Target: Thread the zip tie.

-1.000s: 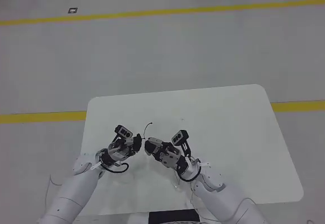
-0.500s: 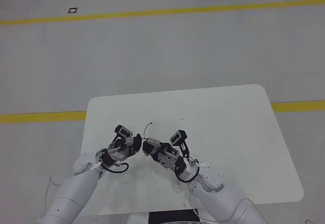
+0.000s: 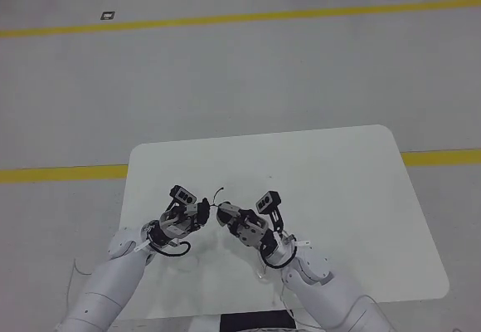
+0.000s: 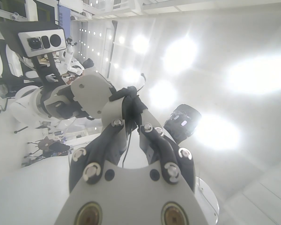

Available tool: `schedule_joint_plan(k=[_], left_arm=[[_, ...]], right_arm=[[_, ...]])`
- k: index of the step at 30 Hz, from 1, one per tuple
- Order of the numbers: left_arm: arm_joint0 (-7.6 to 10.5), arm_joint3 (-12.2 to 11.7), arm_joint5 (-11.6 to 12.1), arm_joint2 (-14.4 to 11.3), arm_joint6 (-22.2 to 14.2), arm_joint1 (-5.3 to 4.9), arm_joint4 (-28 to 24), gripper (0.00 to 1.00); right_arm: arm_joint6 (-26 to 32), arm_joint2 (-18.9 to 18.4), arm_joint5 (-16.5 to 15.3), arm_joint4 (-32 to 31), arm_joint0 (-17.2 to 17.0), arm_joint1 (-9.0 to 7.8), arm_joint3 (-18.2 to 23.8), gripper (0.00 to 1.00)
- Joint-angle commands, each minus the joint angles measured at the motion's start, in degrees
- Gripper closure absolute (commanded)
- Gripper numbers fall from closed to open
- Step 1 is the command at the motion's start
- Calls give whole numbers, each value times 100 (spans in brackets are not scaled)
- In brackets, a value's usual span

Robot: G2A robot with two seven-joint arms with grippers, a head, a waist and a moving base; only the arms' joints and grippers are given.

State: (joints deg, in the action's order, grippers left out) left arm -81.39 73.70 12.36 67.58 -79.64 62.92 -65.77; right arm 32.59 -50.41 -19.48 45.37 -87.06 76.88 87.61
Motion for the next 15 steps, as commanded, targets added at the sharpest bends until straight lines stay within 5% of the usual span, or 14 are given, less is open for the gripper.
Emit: schedule_joint_plan(k=[1, 15], left_arm=[[0, 0, 0, 0, 0, 0, 0, 100], [0, 0, 0, 0, 0, 0, 0, 100]], right_arm=[[-5, -61, 0, -34, -33, -2, 21, 100], [62, -490, 0, -116, -333, -23, 187, 100]])
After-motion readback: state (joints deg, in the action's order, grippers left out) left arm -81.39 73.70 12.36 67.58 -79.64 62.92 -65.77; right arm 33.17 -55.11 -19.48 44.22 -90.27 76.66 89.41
